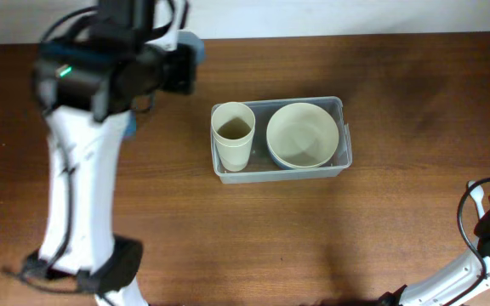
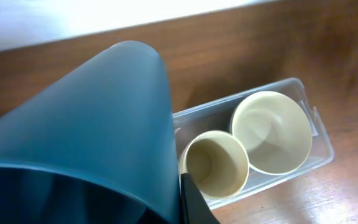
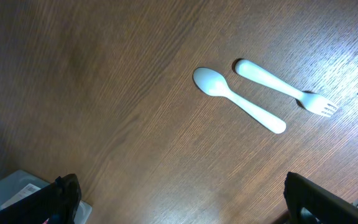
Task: Pack container
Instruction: 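Close the left gripper on the blue cup and lift it, then carry the blue cup into the container's back-left corner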
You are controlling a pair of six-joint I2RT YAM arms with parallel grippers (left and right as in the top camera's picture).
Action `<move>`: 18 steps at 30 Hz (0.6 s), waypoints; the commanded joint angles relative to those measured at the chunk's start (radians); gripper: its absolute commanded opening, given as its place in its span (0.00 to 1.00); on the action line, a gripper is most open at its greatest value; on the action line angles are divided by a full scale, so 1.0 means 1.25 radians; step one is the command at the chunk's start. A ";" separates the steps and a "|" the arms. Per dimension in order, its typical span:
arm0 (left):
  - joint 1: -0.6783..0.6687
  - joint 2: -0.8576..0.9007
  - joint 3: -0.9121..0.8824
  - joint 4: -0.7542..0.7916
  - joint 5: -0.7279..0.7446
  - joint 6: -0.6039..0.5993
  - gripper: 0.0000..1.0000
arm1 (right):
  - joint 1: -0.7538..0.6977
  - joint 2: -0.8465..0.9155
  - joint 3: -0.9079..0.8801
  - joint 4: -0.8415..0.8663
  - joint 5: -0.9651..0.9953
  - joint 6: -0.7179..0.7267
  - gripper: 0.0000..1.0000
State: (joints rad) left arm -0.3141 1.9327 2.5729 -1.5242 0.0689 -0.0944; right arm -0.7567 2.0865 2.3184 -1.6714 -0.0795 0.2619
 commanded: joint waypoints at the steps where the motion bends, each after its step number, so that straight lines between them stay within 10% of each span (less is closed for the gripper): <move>1: -0.010 0.063 -0.003 0.000 0.055 -0.004 0.02 | 0.003 -0.002 -0.003 0.002 -0.005 0.007 0.99; 18: -0.011 0.137 -0.003 -0.118 0.147 0.036 0.02 | 0.003 -0.002 -0.003 0.002 -0.005 0.007 0.99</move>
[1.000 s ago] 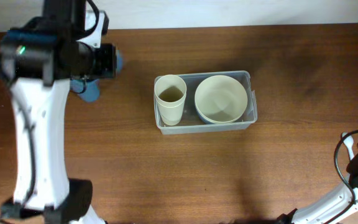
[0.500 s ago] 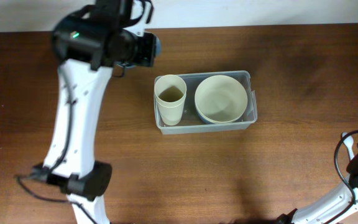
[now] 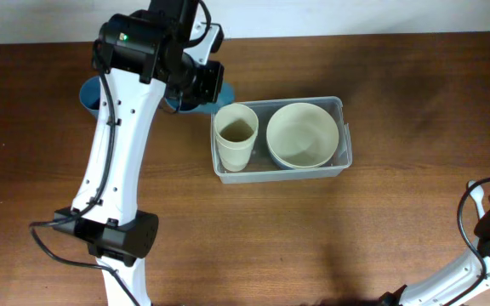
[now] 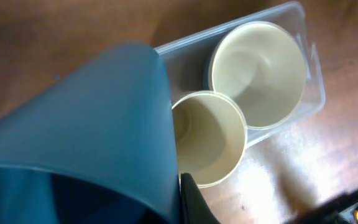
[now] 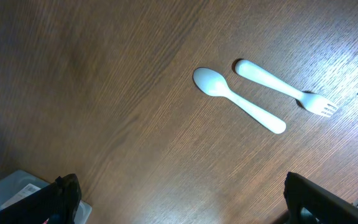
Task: Pack container
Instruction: 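Carry the blue cup into the container's back-left corner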
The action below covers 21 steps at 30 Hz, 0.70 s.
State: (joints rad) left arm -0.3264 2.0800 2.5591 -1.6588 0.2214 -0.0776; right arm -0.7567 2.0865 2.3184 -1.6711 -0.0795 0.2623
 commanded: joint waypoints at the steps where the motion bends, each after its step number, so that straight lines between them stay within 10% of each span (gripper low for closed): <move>1: -0.001 0.028 0.008 -0.014 0.040 0.035 0.02 | 0.003 -0.002 -0.003 0.002 -0.005 0.007 0.99; 21: 0.002 0.089 0.008 -0.018 0.041 0.082 0.06 | 0.003 -0.002 -0.003 0.002 -0.004 0.007 0.99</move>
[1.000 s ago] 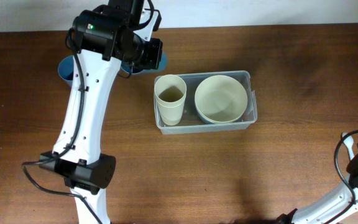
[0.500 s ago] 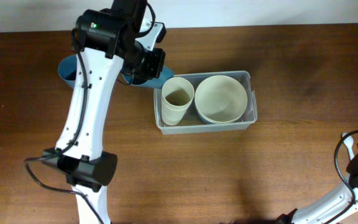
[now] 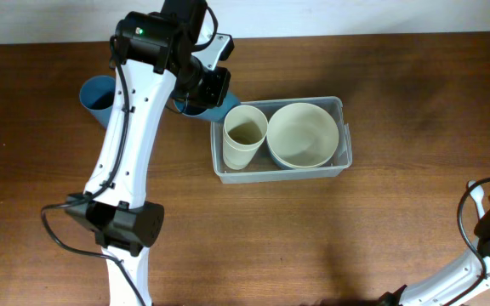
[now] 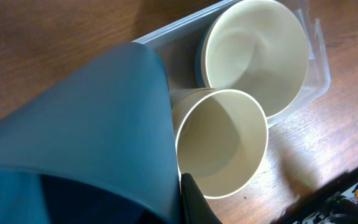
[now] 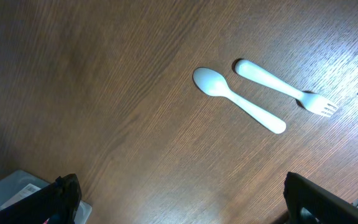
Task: Pack container
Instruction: 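Carry the blue cup into the container's back-left corner, then release the cup and move the left gripper to the second blue cup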
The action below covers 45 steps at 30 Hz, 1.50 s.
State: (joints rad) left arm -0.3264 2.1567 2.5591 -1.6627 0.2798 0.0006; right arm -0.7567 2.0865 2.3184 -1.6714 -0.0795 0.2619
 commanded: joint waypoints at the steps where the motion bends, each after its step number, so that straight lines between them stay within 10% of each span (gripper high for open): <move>1: 0.002 0.031 0.008 -0.019 -0.005 0.019 0.06 | 0.003 -0.002 -0.003 0.002 -0.005 0.007 0.99; 13: 0.002 0.040 0.008 -0.020 -0.013 0.041 0.08 | 0.003 -0.002 -0.003 0.002 -0.005 0.007 0.99; 33: 0.018 0.043 0.008 -0.002 -0.035 0.054 0.49 | 0.003 -0.002 -0.003 0.002 -0.005 0.007 0.99; 45: 0.204 0.022 0.143 -0.020 -0.091 -0.002 0.59 | 0.003 -0.002 -0.003 0.002 -0.005 0.007 0.99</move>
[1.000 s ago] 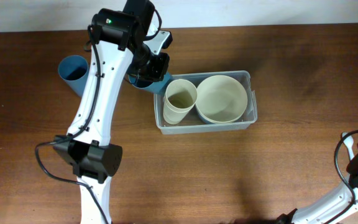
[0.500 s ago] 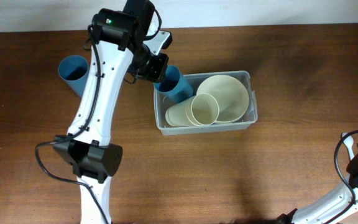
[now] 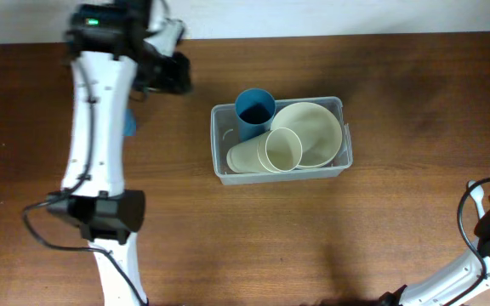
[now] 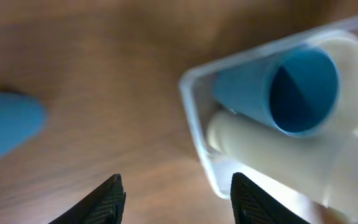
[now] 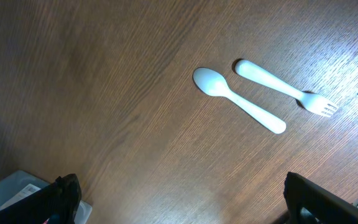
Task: Pack container
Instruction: 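Release the cup and move the left gripper to the second blue cup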
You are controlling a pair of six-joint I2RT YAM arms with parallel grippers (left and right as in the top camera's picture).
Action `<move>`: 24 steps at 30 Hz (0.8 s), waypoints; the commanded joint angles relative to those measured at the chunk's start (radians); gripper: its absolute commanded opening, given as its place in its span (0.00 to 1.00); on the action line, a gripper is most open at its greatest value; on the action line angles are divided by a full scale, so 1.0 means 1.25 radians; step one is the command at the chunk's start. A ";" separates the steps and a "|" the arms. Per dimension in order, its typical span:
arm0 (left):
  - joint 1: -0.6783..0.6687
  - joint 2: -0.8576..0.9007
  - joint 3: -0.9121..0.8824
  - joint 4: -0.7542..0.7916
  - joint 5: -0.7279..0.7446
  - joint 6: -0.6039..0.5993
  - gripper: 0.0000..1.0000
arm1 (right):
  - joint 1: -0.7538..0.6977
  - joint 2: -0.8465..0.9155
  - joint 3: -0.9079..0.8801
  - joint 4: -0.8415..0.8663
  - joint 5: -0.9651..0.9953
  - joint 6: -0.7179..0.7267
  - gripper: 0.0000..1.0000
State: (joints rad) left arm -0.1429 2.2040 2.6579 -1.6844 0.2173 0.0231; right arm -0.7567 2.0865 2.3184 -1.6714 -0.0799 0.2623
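Observation:
The clear plastic container (image 3: pixel 344 136) holds a cream bowl (image 3: pixel 313 127) at its right. A blue cup (image 3: pixel 254 110) stands mouth up in its back left corner. A cream cup (image 3: pixel 266 153) lies on its side along the front, mouth toward the bowl. In the left wrist view the blue cup (image 4: pixel 291 90) sits above the lying cream cup (image 4: pixel 278 152). My left gripper (image 4: pixel 182 199) is open and empty over bare table left of the container (image 4: pixel 191 118). My right gripper (image 5: pixel 185 205) is open over the table, far from the container.
A second blue cup (image 4: pixel 8 124) stands on the table to the left, mostly hidden behind my left arm (image 3: pixel 96 144) in the overhead view. A white spoon (image 5: pixel 238 99) and white fork (image 5: pixel 284 87) lie side by side on the wood under the right wrist.
The left gripper let go of the blue cup, which now stands in the container. The cream cup has gone from upright to lying on its side. The left gripper is now back to the left, open.
The left gripper first held a blue cup high at the table's back left. It then held it at the container's back left corner, then pressed beside the upright cream cup. Now the blue cup is inside, the cream cup has toppled, and the right arm has stayed still.

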 commanded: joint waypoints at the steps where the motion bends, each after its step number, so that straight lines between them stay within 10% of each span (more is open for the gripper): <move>1: 0.075 -0.021 0.079 -0.003 -0.073 -0.037 0.59 | 0.003 -0.002 -0.003 0.002 -0.004 0.007 0.99; 24: 0.248 -0.017 -0.133 0.059 -0.240 -0.169 0.58 | 0.003 -0.002 -0.003 0.002 -0.004 0.007 0.99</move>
State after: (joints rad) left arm 0.1463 2.1860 2.5355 -1.6367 -0.0830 -0.1402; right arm -0.7567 2.0865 2.3184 -1.6714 -0.0799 0.2623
